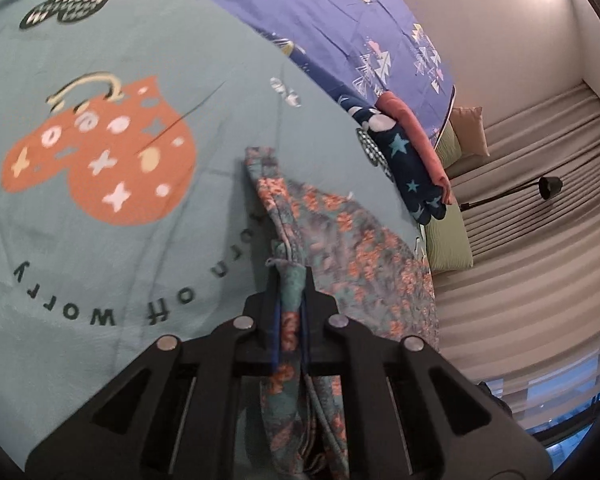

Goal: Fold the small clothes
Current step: 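Lift the shirt corner with the right gripper while the left gripper grasps the shirt edge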

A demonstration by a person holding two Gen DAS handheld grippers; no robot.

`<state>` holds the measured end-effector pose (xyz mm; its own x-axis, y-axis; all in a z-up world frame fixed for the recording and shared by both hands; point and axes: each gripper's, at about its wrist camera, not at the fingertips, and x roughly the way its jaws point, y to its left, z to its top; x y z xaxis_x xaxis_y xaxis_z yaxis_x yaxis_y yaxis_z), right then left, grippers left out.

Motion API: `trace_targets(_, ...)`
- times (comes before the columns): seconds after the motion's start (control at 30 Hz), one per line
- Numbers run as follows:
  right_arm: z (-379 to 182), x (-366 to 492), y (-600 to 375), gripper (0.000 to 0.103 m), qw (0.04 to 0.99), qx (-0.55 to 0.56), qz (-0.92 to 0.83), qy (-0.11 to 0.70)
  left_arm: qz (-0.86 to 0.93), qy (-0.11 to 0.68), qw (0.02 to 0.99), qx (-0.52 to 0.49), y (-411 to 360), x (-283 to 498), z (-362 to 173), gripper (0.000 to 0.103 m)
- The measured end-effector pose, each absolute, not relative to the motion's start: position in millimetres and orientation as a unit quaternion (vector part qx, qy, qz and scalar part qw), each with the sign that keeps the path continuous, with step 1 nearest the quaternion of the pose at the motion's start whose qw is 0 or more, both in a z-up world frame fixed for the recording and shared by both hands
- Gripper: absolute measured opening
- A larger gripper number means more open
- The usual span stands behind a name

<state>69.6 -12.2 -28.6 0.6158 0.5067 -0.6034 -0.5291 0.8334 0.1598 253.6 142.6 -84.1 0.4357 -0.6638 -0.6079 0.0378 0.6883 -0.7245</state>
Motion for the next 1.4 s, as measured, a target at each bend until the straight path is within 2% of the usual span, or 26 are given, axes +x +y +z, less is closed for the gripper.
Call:
trace_targets(0.27,-5.8,66.8,-51.1,0.006,0.907,0.03,0.288,0.305,-0.204,0.488,0.793,-0.301,114.0,259.8,-50.8,0.009)
trace_targets(0.57,10.1,62.4,-125.8,0.006,0.918,0.1,0.272,0.271,-0.191,0.497,0.809,-0.249,49.0,261.8,-17.0,0.008)
trace_targets(0.93,9.7,39.0,-244.6,0.004,0.918,0.202,0.247,0.236,-0.205,0.498,0.827,-0.16,-76.2,252.6,18.3,0.008)
trace_targets(1.1,3.0,24.6,-294.3,0.004,0.92,0.236,0.219,0.221,-0.223,0.51,0.822,-0.122,-141.9,243.6,16.9,0.008)
trace_targets(1.2,-9.1,17.3,-324.8,0.008,0.912,0.267,0.213,0.227,-0.233,0.516,0.82,-0.09,-180.3,238.7,11.3,0.008)
trace_targets(1.27,-23.6,15.7,-342.2,0.028,0.901,0.295,0.207,0.242,-0.238,0.52,0.817,-0.071,-199.2,235.4,6.0,0.008)
trace_targets(1.3,-32.5,16.3,-350.3,0.054,0.895,0.307,0.2,0.255,-0.239,0.523,0.816,-0.062,-208.9,233.0,2.2,0.008)
trace_targets(1.33,-39.7,16.3,-356.7,0.072,0.89,0.317,0.191,0.265,-0.238,0.525,0.815,-0.054,-214.4,231.8,-1.0,0.008)
trace_targets(1.4,-54.6,18.5,-365.4,0.072,0.886,0.324,0.174,0.284,-0.233,0.53,0.814,-0.043,-224.2,231.4,-8.0,0.008)
